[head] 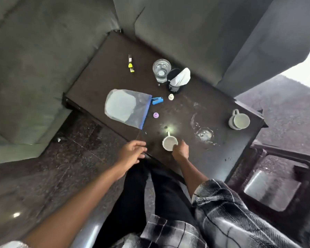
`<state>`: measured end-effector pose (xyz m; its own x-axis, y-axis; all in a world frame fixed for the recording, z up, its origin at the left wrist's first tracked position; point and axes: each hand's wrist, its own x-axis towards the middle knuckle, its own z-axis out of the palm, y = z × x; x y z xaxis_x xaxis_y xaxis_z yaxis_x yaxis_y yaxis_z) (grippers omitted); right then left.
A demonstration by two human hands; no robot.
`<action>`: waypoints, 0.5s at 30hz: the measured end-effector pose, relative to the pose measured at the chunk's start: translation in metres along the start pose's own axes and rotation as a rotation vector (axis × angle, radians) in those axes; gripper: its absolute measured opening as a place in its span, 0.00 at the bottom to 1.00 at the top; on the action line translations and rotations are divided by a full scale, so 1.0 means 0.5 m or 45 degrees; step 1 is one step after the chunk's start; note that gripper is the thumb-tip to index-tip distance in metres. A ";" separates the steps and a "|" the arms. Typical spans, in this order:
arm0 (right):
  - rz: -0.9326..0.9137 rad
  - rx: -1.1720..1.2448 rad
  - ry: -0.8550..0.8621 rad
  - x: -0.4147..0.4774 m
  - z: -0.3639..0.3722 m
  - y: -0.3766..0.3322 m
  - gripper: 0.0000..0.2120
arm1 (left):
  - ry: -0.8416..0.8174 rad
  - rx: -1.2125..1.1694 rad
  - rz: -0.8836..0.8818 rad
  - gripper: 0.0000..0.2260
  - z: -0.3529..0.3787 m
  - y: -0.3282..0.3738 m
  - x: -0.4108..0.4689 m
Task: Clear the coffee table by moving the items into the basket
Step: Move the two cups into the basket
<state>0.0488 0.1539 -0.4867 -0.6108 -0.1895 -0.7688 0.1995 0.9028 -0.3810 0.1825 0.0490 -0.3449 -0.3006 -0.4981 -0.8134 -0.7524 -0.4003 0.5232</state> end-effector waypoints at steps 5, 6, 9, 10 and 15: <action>-0.026 0.200 0.071 -0.024 -0.032 -0.028 0.14 | -0.101 0.365 0.117 0.15 0.007 -0.005 0.026; -0.067 0.258 0.086 -0.042 -0.053 -0.044 0.12 | -0.108 0.447 0.172 0.21 0.009 0.003 0.032; -0.193 0.408 0.091 -0.100 -0.122 -0.093 0.09 | -0.138 0.638 0.432 0.40 0.027 0.052 0.049; -0.222 0.448 0.079 -0.116 -0.145 -0.106 0.08 | -0.155 0.712 0.540 0.44 0.037 0.072 0.055; -0.298 0.641 0.010 -0.141 -0.225 -0.142 0.07 | -0.212 0.613 0.834 0.45 0.106 0.170 0.078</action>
<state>-0.0088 0.1464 -0.3476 -0.6880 -0.3586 -0.6309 0.3982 0.5402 -0.7413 0.0755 0.0365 -0.3455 -0.8197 -0.3802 -0.4284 -0.5518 0.3234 0.7687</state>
